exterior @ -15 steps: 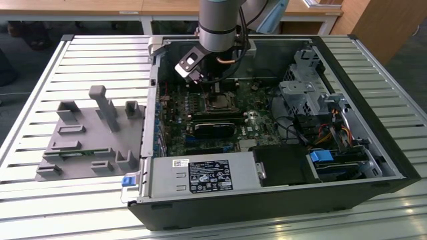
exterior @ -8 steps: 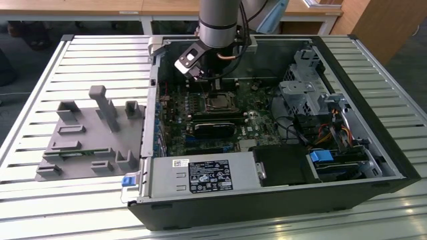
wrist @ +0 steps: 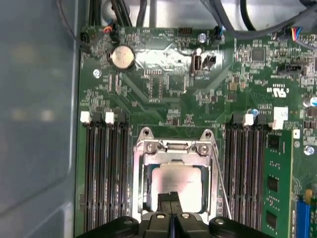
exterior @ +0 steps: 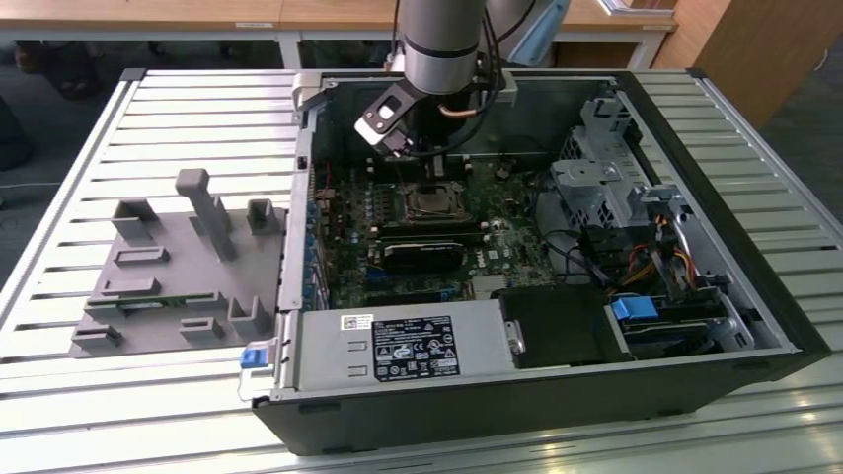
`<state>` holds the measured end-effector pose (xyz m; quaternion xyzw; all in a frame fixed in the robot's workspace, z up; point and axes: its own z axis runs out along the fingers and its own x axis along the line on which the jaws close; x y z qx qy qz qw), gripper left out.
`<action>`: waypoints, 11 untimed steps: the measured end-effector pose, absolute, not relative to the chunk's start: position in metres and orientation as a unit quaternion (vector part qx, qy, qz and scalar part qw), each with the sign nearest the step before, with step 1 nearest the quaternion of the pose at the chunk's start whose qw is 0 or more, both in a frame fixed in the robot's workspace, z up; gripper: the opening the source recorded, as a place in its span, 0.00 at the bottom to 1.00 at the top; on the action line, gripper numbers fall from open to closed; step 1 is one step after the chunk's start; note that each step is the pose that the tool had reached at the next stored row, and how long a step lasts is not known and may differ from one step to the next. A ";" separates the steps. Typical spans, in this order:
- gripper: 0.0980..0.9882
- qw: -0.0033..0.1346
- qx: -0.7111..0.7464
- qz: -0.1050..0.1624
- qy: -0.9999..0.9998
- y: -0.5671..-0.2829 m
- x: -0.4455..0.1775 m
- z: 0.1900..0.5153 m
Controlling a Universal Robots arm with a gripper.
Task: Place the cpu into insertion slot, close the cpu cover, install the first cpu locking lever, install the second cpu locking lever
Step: 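Close the cpu cover, then install the first cpu locking lever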
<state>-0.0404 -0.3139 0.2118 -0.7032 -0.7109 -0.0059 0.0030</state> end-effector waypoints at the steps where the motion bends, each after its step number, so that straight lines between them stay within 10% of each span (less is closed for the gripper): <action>1: 0.01 0.003 -0.703 -0.006 -0.711 -0.314 -0.039 0.212; 11: 0.01 0.003 -0.703 -0.006 -0.711 -0.314 -0.033 0.212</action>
